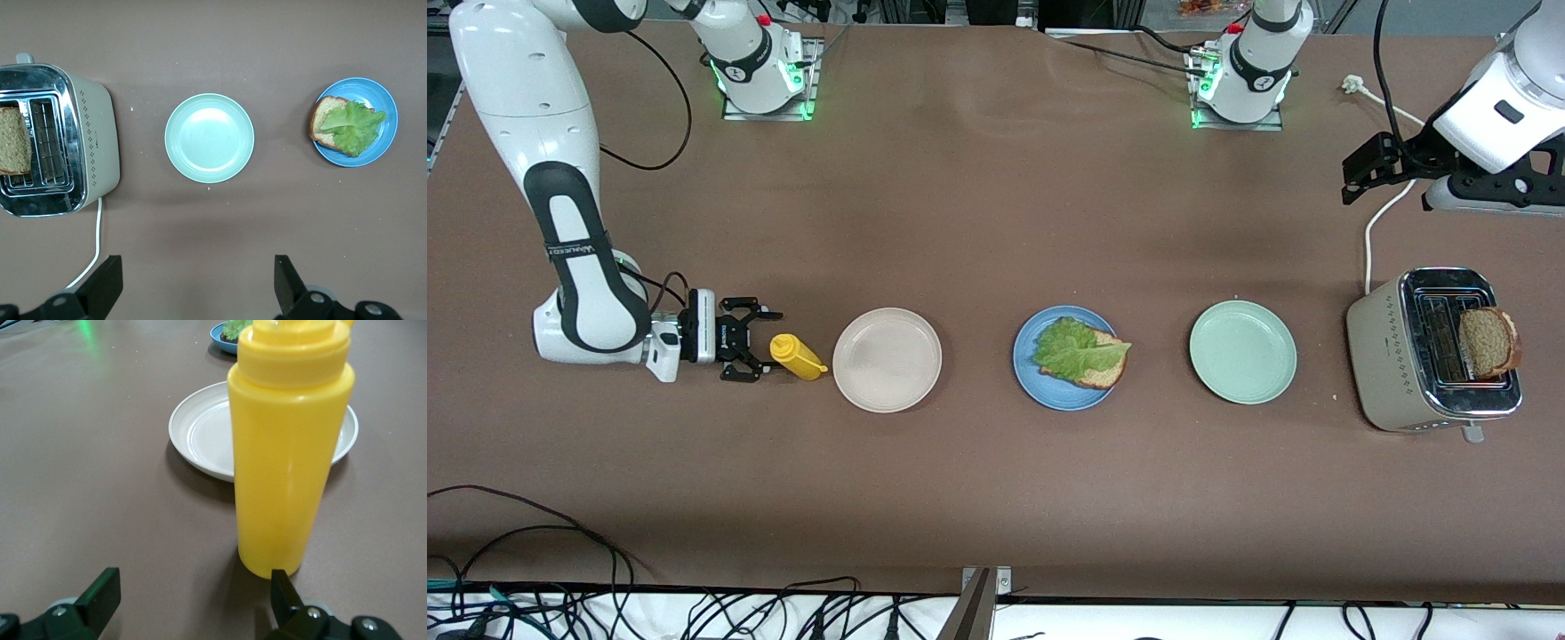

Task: Make sandwich in blue plate with both arms
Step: 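Lower the open right gripper around the yellow bottle and close it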

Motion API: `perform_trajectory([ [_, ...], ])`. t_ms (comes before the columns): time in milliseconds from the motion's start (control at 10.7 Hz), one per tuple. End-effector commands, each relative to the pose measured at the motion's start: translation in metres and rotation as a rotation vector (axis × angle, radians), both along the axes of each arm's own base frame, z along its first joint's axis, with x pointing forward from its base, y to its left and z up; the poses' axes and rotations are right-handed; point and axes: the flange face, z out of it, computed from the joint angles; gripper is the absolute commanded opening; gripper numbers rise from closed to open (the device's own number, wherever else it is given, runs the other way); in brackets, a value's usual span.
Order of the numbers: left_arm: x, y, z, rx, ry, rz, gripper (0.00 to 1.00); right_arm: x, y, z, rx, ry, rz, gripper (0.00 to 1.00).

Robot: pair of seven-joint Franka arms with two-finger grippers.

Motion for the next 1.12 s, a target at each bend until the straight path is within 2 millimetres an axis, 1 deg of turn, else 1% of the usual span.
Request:
perform_trajectory([
  [0,0.002,0.001,0.005,-0.013,0.004,0.000,1.00,0.013,-0.004,-0.012,0.040,-0.024,-0.022,1.00],
  [187,0.002,0.000,0.005,-0.013,0.004,-0.001,1.00,0.019,-0.003,-0.018,0.051,-0.028,-0.039,1.00],
  [373,0.002,0.001,0.005,-0.013,0.004,0.000,1.00,0.022,0.002,-0.025,0.073,-0.020,-0.065,1.00],
  [560,0.002,0.000,0.004,-0.013,0.006,-0.001,1.00,0.024,0.015,-0.023,0.101,-0.016,-0.076,1.00],
  [840,0.002,0.000,0.006,-0.014,0.003,-0.001,1.00,0.028,0.020,-0.020,0.105,-0.009,-0.086,1.00],
  [933,0.002,0.000,0.006,-0.014,0.001,-0.001,1.00,0.027,0.025,-0.023,0.111,-0.006,-0.082,0.97],
  [1026,0.002,0.000,0.006,-0.014,0.003,-0.001,1.00,0.026,0.027,-0.026,0.109,-0.006,-0.083,0.85],
])
